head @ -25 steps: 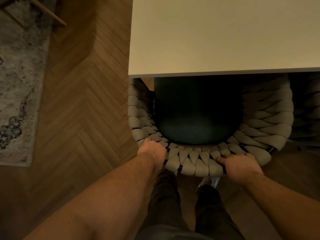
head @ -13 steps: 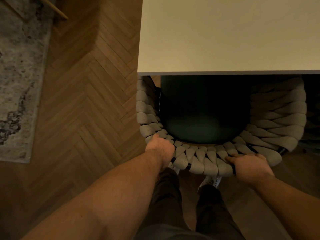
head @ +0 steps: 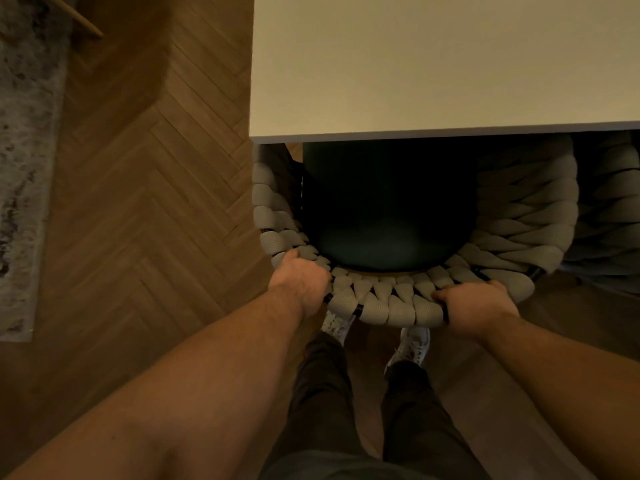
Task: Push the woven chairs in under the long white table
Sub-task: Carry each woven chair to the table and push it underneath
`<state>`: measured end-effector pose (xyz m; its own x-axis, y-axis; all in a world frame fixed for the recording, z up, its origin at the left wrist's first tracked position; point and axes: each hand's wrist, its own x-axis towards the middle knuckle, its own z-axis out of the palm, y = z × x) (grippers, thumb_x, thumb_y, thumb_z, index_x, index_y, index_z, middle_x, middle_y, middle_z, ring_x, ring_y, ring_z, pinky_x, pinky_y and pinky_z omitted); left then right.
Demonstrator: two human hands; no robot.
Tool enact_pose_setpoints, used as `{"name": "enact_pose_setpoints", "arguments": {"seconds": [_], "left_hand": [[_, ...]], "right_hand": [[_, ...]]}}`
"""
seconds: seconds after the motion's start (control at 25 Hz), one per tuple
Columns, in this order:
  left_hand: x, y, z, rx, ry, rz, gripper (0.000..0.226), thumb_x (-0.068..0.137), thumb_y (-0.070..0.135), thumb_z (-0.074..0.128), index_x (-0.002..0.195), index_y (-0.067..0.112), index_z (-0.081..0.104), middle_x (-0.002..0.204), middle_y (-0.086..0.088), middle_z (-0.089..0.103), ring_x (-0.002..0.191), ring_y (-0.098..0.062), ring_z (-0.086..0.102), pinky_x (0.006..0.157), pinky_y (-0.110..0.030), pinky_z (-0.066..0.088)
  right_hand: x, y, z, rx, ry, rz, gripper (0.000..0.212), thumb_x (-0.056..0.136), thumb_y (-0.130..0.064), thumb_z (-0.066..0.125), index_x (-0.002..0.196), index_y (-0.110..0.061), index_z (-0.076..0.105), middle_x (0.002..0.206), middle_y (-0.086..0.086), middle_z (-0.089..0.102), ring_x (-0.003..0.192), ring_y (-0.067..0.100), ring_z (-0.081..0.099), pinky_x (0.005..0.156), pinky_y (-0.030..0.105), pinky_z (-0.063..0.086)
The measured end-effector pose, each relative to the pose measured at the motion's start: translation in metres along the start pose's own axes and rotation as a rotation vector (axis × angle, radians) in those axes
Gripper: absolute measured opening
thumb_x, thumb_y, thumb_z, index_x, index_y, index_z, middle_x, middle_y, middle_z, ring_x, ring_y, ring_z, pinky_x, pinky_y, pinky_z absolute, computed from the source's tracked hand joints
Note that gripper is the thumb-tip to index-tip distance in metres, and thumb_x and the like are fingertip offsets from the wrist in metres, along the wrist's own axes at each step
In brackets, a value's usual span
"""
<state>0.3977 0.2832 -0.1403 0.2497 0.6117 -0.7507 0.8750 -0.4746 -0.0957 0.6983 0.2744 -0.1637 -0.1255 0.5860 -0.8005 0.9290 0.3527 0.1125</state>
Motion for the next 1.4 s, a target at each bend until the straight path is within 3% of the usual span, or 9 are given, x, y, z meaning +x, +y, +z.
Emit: {"name": "enact_pose_setpoints", "arguments": {"seconds": [0.24, 0.56, 0.68, 0.8, 0.88, 0.96, 1.04, 1.12, 1.4], "left_hand": [[-0.002, 0.004, 0.002, -0.006, -0.091, 0.009, 0.04, 0.101, 0.025, 0.052, 0.14, 0.033, 0.056, 0.13, 0.002, 0.066, 0.129, -0.022, 0.057, 0.122, -0.049, 0.025], [0.0, -0.003, -0.008, 0.025, -0.091, 0.02, 0.058, 0.103, 0.022, 0.05, 0.157, 0.039, 0.039, 0.155, 0.005, 0.052, 0.149, -0.021, 0.039, 0.13, -0.053, 0.005], [-0.001, -0.003, -0.005, 0.011, -0.066, 0.054, 0.055, 0.103, 0.025, 0.053, 0.156, 0.038, 0.042, 0.155, 0.003, 0.051, 0.149, -0.022, 0.038, 0.13, -0.05, 0.009], [-0.009, -0.008, -0.004, -0.062, -0.037, 0.087, 0.051, 0.099, 0.038, 0.061, 0.149, 0.038, 0.049, 0.137, 0.005, 0.062, 0.134, -0.02, 0.053, 0.125, -0.044, 0.023], [-0.015, -0.012, -0.012, -0.213, -0.071, 0.053, 0.049, 0.097, 0.044, 0.065, 0.144, 0.036, 0.056, 0.13, 0.005, 0.065, 0.125, -0.019, 0.057, 0.115, -0.039, 0.038], [-0.019, -0.013, -0.025, -0.372, -0.08, -0.012, 0.042, 0.097, 0.04, 0.068, 0.137, 0.029, 0.065, 0.126, 0.003, 0.068, 0.116, -0.016, 0.061, 0.098, -0.032, 0.049], [-0.021, -0.011, -0.04, -0.476, -0.052, -0.027, 0.027, 0.095, 0.036, 0.072, 0.12, 0.026, 0.075, 0.116, 0.006, 0.07, 0.105, -0.012, 0.064, 0.087, -0.028, 0.052], [-0.025, -0.002, -0.06, -0.544, 0.006, 0.011, 0.019, 0.096, 0.033, 0.072, 0.115, 0.028, 0.074, 0.111, 0.009, 0.069, 0.102, -0.008, 0.064, 0.09, -0.029, 0.055], [-0.041, 0.082, -0.157, -0.522, 0.292, 0.256, 0.028, 0.1, 0.029, 0.066, 0.129, 0.031, 0.067, 0.116, 0.011, 0.067, 0.105, -0.007, 0.062, 0.09, -0.025, 0.051]], "right_hand": [[-0.006, -0.002, 0.006, -0.018, 0.015, -0.014, 0.04, 0.098, -0.034, 0.059, 0.137, -0.044, 0.058, 0.13, -0.006, 0.065, 0.123, 0.024, 0.058, 0.113, 0.049, 0.035], [-0.008, -0.007, -0.002, -0.009, 0.082, 0.035, 0.031, 0.096, -0.032, 0.065, 0.126, -0.04, 0.064, 0.119, -0.005, 0.066, 0.117, 0.023, 0.058, 0.11, 0.047, 0.036], [-0.015, -0.005, -0.001, 0.024, 0.067, 0.017, 0.035, 0.094, -0.032, 0.068, 0.128, -0.038, 0.062, 0.121, -0.004, 0.065, 0.12, 0.024, 0.057, 0.114, 0.048, 0.034], [-0.025, 0.002, 0.003, 0.067, 0.109, 0.027, 0.041, 0.095, -0.034, 0.065, 0.135, -0.035, 0.059, 0.127, -0.003, 0.064, 0.126, 0.023, 0.054, 0.12, 0.049, 0.029], [-0.041, 0.005, 0.005, 0.153, 0.148, 0.062, 0.045, 0.096, -0.037, 0.063, 0.14, -0.035, 0.057, 0.133, -0.002, 0.063, 0.128, 0.023, 0.053, 0.12, 0.048, 0.031], [-0.059, 0.005, -0.002, 0.296, 0.156, 0.119, 0.041, 0.099, -0.034, 0.06, 0.14, -0.033, 0.058, 0.13, 0.001, 0.063, 0.121, 0.024, 0.057, 0.11, 0.045, 0.045], [-0.077, 0.007, -0.011, 0.432, 0.147, 0.181, 0.033, 0.101, -0.029, 0.059, 0.133, -0.027, 0.065, 0.115, 0.002, 0.066, 0.103, 0.023, 0.063, 0.09, 0.04, 0.056], [-0.1, 0.016, -0.021, 0.502, 0.154, 0.226, 0.028, 0.1, -0.029, 0.059, 0.125, -0.023, 0.069, 0.104, 0.002, 0.065, 0.093, 0.023, 0.063, 0.08, 0.037, 0.056], [-0.207, 0.074, -0.004, 0.809, 0.389, 0.455, 0.009, 0.095, -0.026, 0.066, 0.101, -0.032, 0.067, 0.1, -0.007, 0.067, 0.096, 0.017, 0.065, 0.084, 0.038, 0.058]]}}
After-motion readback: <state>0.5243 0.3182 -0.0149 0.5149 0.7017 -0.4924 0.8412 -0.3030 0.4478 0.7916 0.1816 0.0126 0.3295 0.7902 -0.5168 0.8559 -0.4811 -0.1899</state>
